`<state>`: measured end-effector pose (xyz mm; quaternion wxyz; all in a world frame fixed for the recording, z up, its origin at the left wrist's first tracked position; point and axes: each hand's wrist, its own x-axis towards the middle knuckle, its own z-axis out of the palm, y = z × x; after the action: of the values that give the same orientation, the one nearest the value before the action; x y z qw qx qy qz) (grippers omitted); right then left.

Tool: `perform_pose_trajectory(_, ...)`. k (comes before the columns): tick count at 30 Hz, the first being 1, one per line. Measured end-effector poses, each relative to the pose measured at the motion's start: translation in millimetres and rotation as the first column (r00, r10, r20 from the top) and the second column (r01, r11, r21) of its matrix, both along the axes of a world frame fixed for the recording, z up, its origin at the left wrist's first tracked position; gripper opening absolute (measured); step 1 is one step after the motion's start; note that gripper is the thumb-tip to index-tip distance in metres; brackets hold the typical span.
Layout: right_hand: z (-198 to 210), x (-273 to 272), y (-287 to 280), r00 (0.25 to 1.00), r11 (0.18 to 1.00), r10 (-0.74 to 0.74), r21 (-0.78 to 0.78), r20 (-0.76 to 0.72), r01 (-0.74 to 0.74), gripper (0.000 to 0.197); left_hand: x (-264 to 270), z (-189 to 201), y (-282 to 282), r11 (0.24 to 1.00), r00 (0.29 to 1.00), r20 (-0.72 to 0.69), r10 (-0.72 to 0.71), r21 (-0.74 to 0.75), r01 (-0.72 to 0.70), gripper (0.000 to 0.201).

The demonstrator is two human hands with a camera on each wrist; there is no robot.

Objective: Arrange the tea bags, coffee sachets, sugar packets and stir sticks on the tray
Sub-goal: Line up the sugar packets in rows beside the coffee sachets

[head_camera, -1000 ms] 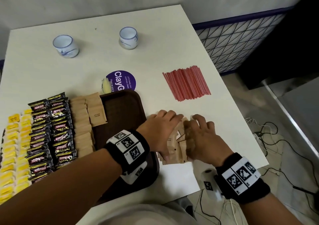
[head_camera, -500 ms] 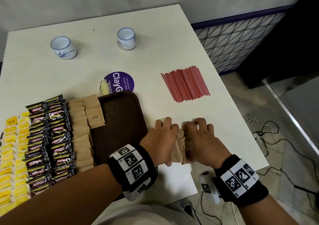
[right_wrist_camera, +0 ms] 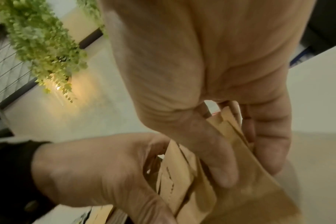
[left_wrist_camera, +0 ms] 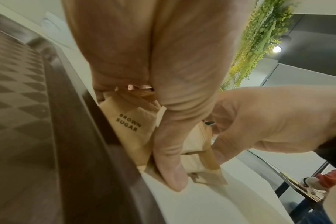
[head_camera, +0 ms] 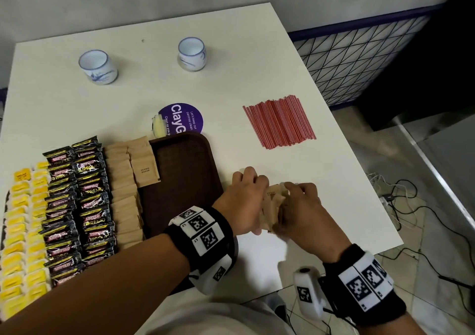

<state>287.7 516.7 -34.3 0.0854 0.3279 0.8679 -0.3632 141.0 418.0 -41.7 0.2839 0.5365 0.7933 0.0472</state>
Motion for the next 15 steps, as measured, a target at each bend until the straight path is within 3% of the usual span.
perform_pose_trajectory(4, 11, 9, 7, 0.988, 0.980, -0.143, -0.149, -0.049, 0.135, 0.052, -2, 0, -1, 0.999, 0.998, 0.057, 0.027, 0.046, -0.030, 0.085)
perform_pose_trajectory(5, 11, 11, 7, 0.988, 0.977, -0.152, -0.152, -0.018, 0.147, 0.056, -3, 0, -1, 0.998, 0.997, 0.073, 0.032, 0.059, -0.036, 0.085)
perform_pose_trajectory(7, 8, 11, 4, 0.988, 0.977, -0.155, -0.144, 0.024, 0.157, 0.076, -3, 0, -3, 0.996, 0.994, 0.103, 0.034, 0.076, -0.042, 0.083)
perform_pose_trajectory(9, 7, 8, -3, 0.987, 0.981, -0.160, -0.109, 0.036, 0.163, 0.082, -3, 1, -4, 0.996, 0.989, 0.146, 0.036, 0.079, -0.048, 0.082)
perform_pose_trajectory(15, 1, -3, -13, 0.979, 0.979, -0.204, 0.020, 0.022, 0.204, 0.065, -3, 3, -2, 0.990, 0.955, 0.285, 0.085, 0.086, -0.114, 0.095)
